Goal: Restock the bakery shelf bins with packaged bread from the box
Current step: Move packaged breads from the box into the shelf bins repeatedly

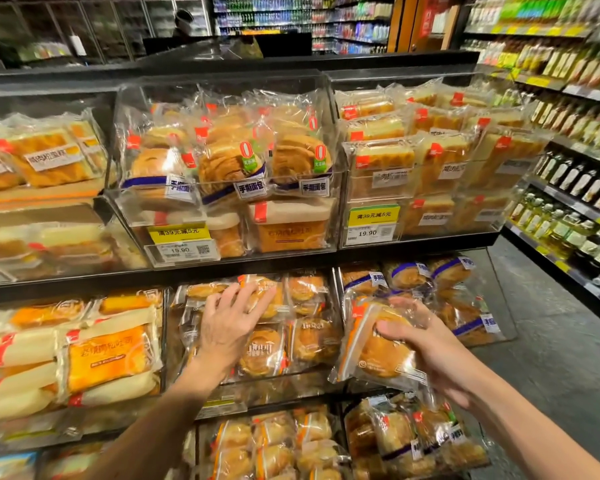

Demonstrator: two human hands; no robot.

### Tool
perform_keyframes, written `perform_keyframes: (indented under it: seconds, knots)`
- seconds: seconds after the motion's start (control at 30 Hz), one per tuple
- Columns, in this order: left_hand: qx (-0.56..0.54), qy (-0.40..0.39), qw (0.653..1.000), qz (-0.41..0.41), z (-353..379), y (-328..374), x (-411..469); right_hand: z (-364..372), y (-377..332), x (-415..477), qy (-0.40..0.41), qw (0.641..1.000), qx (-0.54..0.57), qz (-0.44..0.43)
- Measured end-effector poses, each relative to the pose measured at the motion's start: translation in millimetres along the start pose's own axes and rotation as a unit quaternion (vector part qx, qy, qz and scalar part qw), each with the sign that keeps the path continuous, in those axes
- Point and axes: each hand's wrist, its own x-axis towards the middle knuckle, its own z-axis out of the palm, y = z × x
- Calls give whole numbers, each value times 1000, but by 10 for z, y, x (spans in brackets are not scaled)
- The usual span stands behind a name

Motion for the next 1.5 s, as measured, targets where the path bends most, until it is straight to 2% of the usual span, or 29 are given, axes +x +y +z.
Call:
perform_keyframes:
  seconds: [0.2,0.37,0.53,0.6,0.73,0.87,1.03,1.17,1.3,1.4,1.5]
  knots:
    - [-51,-86,994,-51,-46,7,88,98,-104,-63,-1,1000,-17,16]
    - [-32,-67,995,-62,6,95,189,197,-174,-93,10,1000,-7,25]
    - [1,-112,992,-57,3,165,73,177,-112,-21,14,999,-24,25]
    - [-8,-106,993,-46,14,136,58,201,-135,-36,13,999,-22,26]
    - [-33,-75,995,57,83,-62,152,250,-143,-41,7,1000,-15,25]
    - [-39,-34,994,101,142,-151,241,272,-125,13,6,999,-36,17]
    - [45,35,997,58,220,-182,169,337,-163,5,4,999,-46,27]
    - [61,29,997,45,236,-155,241,393,-236,-56,17,998,-51,25]
    - [56,4,998,32,212,-47,305,468,-201,-35,-4,999,-34,30]
    - [14,-27,999,31,108,-107,176,479,-94,56,-22,998,-55,26]
    - [-33,-15,999,8,-8,-219,39,547,-89,48,-27,996,-71,38]
